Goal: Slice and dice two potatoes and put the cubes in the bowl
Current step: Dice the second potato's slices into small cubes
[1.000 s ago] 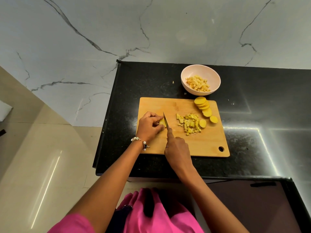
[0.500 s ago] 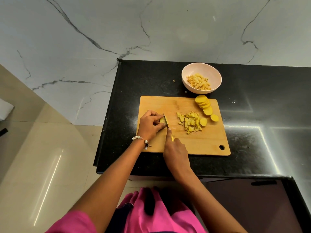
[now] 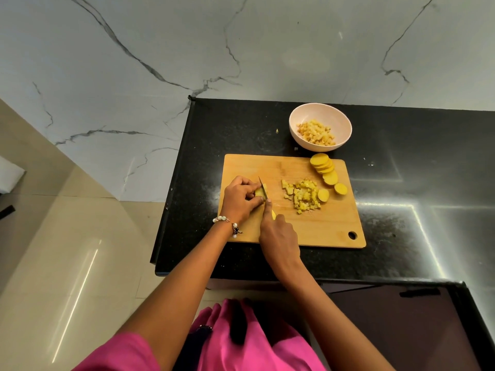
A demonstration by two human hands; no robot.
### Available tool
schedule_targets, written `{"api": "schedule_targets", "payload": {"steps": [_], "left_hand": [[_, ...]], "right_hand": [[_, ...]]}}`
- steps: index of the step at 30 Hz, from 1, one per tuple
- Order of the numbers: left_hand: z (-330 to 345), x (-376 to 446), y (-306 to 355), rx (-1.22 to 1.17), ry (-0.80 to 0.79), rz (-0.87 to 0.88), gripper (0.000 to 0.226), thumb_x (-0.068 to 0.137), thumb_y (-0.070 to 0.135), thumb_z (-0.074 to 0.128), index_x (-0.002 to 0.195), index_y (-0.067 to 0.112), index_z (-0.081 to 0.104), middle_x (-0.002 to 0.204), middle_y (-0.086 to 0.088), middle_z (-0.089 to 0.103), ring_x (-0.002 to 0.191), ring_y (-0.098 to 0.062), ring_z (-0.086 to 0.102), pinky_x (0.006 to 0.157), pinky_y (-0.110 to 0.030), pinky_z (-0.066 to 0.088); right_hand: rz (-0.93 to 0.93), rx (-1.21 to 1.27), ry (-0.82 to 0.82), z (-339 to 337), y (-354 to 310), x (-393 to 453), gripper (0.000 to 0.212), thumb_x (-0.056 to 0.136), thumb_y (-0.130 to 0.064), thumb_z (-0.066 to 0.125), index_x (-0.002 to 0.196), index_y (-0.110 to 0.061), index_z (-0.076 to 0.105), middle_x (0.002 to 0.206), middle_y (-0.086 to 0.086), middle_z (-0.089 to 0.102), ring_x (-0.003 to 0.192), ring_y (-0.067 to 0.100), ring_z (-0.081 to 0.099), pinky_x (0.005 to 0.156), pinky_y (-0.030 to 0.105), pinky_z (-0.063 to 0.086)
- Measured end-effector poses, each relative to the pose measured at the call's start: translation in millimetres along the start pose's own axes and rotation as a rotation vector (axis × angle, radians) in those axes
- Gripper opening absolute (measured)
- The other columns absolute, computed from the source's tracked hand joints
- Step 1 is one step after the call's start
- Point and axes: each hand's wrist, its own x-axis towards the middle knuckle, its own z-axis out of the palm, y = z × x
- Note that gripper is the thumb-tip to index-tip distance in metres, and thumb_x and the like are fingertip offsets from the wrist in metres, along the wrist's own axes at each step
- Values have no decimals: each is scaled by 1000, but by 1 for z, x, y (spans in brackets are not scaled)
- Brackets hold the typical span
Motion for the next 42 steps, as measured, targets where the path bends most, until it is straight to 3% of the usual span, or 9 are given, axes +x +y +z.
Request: {"api": "schedule_targets", "payload": {"steps": [6, 17, 24, 27, 30, 34, 37, 40, 42], "left_hand": [[-1, -1, 1, 6, 11, 3, 40, 75, 13, 77, 112, 5, 67, 99, -2, 55, 72, -2, 50, 68, -1, 42], [0, -2, 0, 15, 14, -8, 41, 74, 13, 77, 113, 5, 67, 101, -4, 56, 78, -8, 53, 67, -1, 42], [-2, -3, -2, 2, 9, 5, 41, 74, 13, 78, 113, 6, 68, 99, -1, 55, 76, -6, 51, 69, 1, 39], [-2, -3, -3, 9, 6, 15, 42, 73, 14, 78, 114, 7, 67, 99, 0, 55, 75, -4, 51, 69, 1, 39], [-3, -4, -3, 5, 7, 14, 47, 73, 14, 79, 117, 8, 65, 100, 1, 54, 72, 0, 51, 71, 1, 40], [-4, -5, -3, -6, 10, 1, 49, 72, 13, 79, 118, 8, 64, 103, 0, 54, 75, -3, 55, 78, -6, 46], [-4, -4, -2, 11, 13, -16, 43, 73, 13, 79, 114, 6, 66, 103, -2, 54, 78, -7, 54, 71, 0, 42], [-3, -3, -3, 40, 14, -26, 40, 75, 16, 77, 112, 6, 67, 105, -4, 56, 81, -7, 54, 70, 0, 41], [-3, -2, -3, 51, 16, -36, 40, 75, 17, 77, 112, 7, 67, 106, -5, 57, 83, -9, 54, 72, -5, 43]], "right_hand": [[31, 29, -11, 4, 1, -14, 62, 99, -5, 31, 151, -9, -3, 110, 15, 52, 87, 31, 61, 67, 36, 45], [109, 34, -4, 4, 2, -20, 63, 99, -8, 33, 151, -9, -3, 105, 14, 53, 86, 30, 60, 62, 32, 35], [149, 101, -46, -5, 23, -7, 61, 98, -9, 27, 151, -15, -1, 110, 18, 53, 92, 34, 56, 68, 36, 36], [170, 198, -1, -6, 38, -1, 65, 94, -10, 35, 152, -20, 9, 103, 15, 60, 88, 33, 57, 70, 38, 43], [190, 456, 110, -12, 43, -1, 55, 95, -10, 42, 147, -22, 31, 96, 16, 68, 81, 33, 60, 66, 38, 44], [205, 692, 218, -22, 37, -5, 42, 96, -10, 45, 138, -11, 47, 115, 15, 66, 86, 30, 61, 73, 38, 47], [87, 658, 191, -23, 28, -6, 45, 96, -10, 46, 140, -15, 45, 110, 15, 68, 92, 32, 62, 77, 43, 50], [39, 480, 60, -18, 22, -3, 53, 95, -12, 43, 146, -21, 34, 96, 14, 69, 79, 32, 61, 64, 41, 48], [33, 368, 12, -14, 19, -2, 59, 94, -13, 42, 149, -24, 26, 97, 13, 67, 81, 32, 60, 64, 40, 46]]}}
